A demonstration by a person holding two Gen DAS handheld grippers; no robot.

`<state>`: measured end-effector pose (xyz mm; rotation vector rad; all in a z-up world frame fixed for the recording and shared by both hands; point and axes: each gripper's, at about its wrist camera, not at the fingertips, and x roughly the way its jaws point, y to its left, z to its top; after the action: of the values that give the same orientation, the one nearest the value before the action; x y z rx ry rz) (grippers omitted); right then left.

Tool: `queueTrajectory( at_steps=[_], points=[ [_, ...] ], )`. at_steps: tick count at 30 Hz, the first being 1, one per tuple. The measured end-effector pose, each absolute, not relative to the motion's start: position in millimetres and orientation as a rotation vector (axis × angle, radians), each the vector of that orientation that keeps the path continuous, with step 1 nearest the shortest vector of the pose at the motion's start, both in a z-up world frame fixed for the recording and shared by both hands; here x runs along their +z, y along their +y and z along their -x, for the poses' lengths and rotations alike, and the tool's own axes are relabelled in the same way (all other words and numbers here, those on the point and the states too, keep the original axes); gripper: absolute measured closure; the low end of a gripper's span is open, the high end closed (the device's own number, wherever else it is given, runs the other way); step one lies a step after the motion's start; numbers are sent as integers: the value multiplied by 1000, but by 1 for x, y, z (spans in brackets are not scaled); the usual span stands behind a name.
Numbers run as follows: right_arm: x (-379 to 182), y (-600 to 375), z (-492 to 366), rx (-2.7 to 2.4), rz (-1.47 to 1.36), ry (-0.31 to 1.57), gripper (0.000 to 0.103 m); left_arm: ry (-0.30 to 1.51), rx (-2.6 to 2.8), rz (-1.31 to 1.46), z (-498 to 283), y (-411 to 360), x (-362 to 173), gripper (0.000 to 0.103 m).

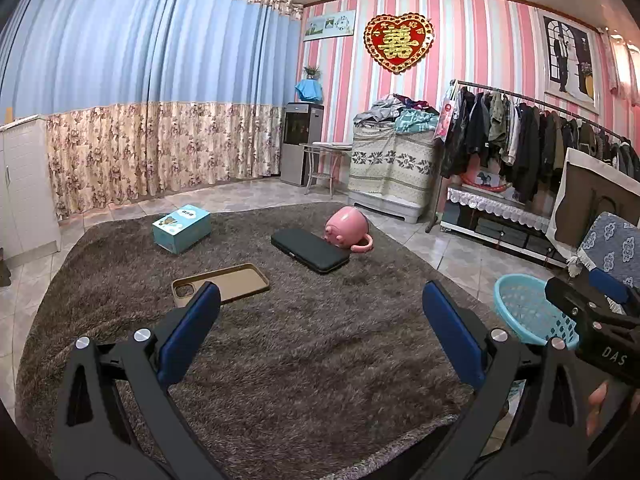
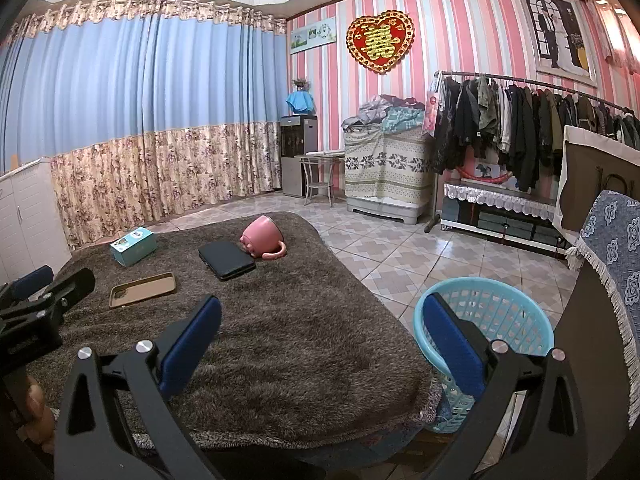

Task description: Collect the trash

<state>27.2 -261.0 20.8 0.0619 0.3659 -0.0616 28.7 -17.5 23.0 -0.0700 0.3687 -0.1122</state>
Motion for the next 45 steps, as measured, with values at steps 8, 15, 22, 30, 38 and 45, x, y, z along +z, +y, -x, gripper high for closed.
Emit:
queueTrajectory(
  at_steps=[8,15,22,30,38,45],
  points=[
    [20,-261,-27,-61,-61,367,4,369,-112,69,-28,-18,22,5],
    [20,-261,-28,-63,-61,366,4,369,-112,70,-29,-18,23,5],
    [20,-262,-28,-62,-60,367,4,368,-111,69,-28,-18,22,5],
    [22,-263,-28,-63,-62,364,4,368,-112,70,-29,-17,21,5],
    [20,-262,-27,-63,-61,362,4,369,-113,69,-28,-17,22,5],
    [27,-265,-32,-64,-63,354,4,368,-112,70,-28,-17,21,5]
  ],
)
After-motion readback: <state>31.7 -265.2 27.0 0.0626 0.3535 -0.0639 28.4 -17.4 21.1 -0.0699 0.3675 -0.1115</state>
